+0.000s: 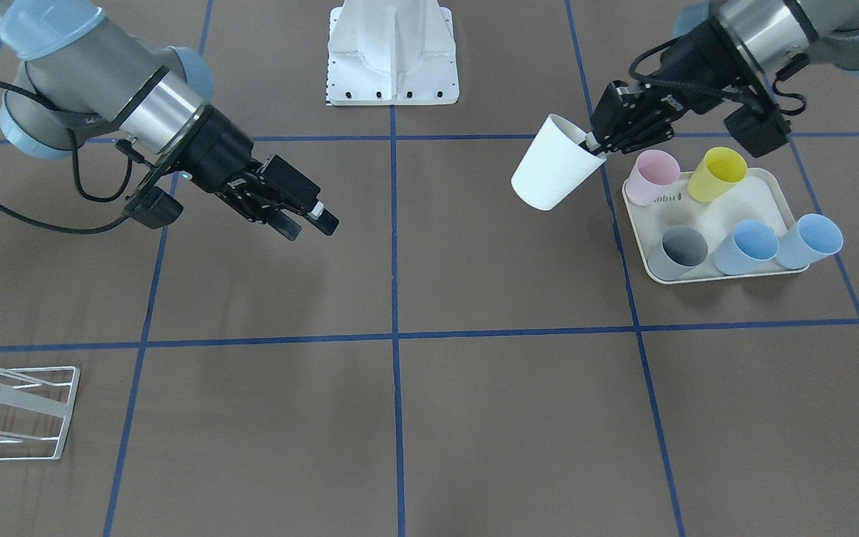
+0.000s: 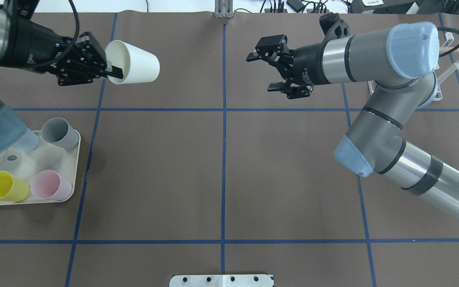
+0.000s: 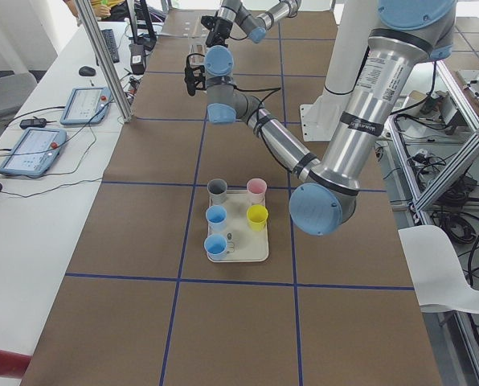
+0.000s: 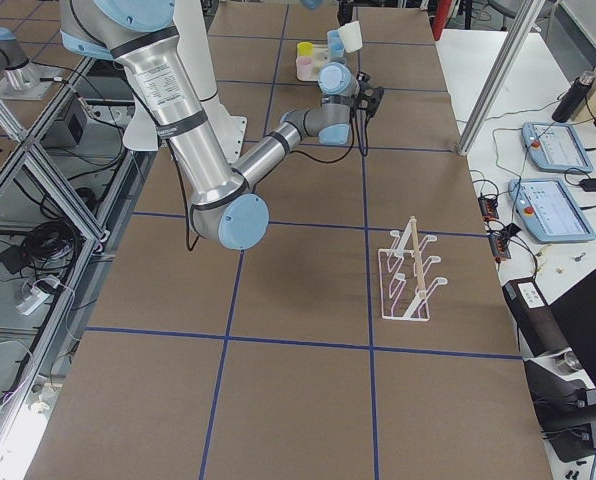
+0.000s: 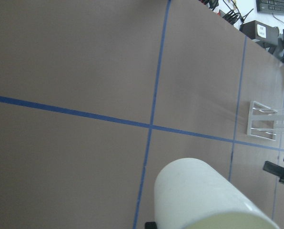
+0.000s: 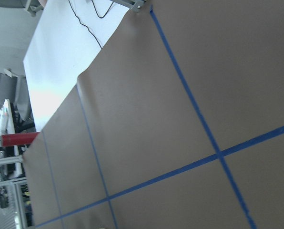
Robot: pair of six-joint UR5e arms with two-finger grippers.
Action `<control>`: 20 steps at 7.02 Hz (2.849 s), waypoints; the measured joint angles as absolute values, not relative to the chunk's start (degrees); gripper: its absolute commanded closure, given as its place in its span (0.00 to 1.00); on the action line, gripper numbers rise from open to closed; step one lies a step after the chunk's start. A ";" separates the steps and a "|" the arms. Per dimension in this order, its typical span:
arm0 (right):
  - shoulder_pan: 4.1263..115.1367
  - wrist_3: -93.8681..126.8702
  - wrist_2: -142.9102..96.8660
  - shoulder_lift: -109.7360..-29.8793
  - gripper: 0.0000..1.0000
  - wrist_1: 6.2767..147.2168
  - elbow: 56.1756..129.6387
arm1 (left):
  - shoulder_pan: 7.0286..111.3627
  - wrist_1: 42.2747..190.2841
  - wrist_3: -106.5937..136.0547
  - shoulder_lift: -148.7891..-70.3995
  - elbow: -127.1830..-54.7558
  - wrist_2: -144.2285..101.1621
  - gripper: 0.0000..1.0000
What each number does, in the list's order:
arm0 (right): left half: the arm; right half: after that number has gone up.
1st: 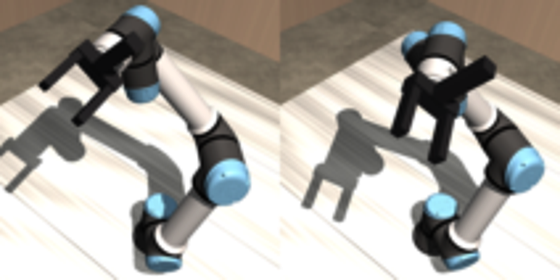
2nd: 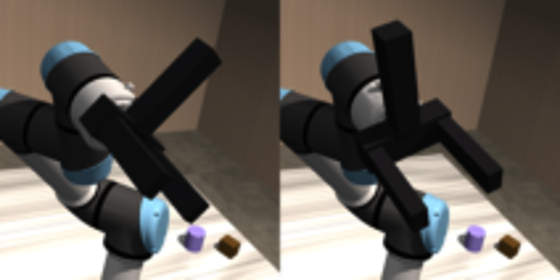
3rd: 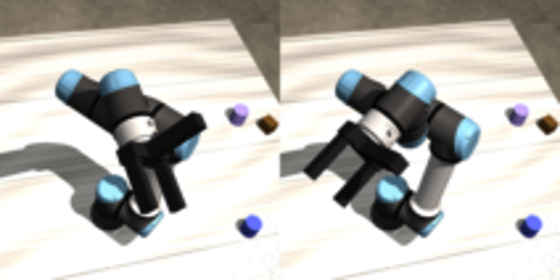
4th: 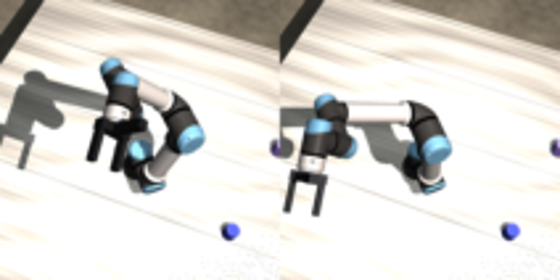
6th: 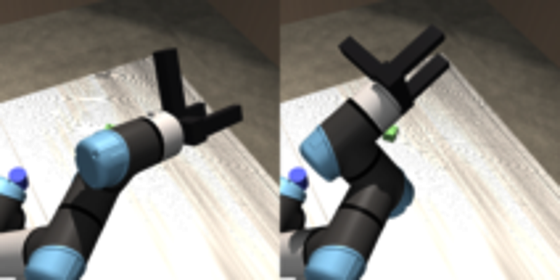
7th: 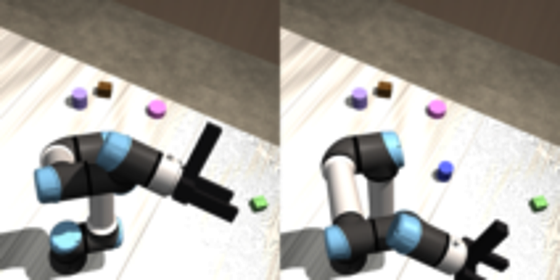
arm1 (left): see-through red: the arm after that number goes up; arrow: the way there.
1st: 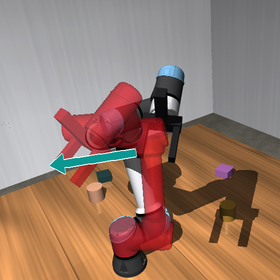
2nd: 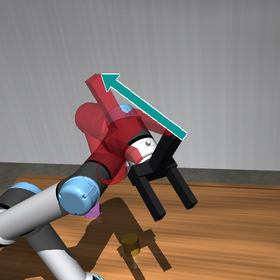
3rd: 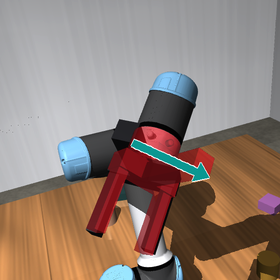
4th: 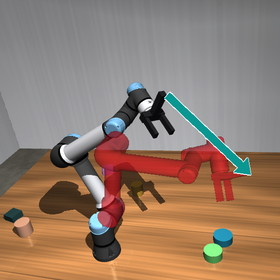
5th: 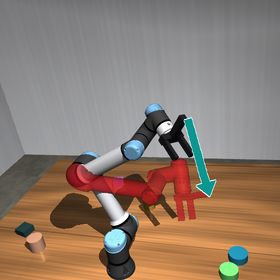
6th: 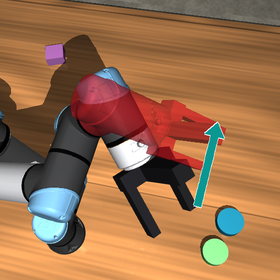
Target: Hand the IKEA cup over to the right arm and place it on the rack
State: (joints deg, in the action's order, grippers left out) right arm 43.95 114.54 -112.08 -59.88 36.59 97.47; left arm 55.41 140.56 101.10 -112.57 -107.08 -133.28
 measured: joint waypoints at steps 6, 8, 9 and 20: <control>40.02 148.18 -96.89 -55.94 0.02 21.25 97.39 | 45.84 178.56 131.50 -119.85 -93.64 -111.83 1.00; 39.49 149.36 -96.09 -55.92 0.02 20.68 97.38 | 44.46 179.63 131.69 -122.19 -91.62 -111.66 1.00; 39.39 149.14 -96.08 -55.95 0.02 20.61 97.39 | 43.95 179.61 131.50 -122.89 -91.06 -111.73 1.00; 39.28 141.32 -96.55 -59.19 1.00 20.69 99.25 | 44.66 179.14 130.61 -123.65 -91.29 -111.80 0.19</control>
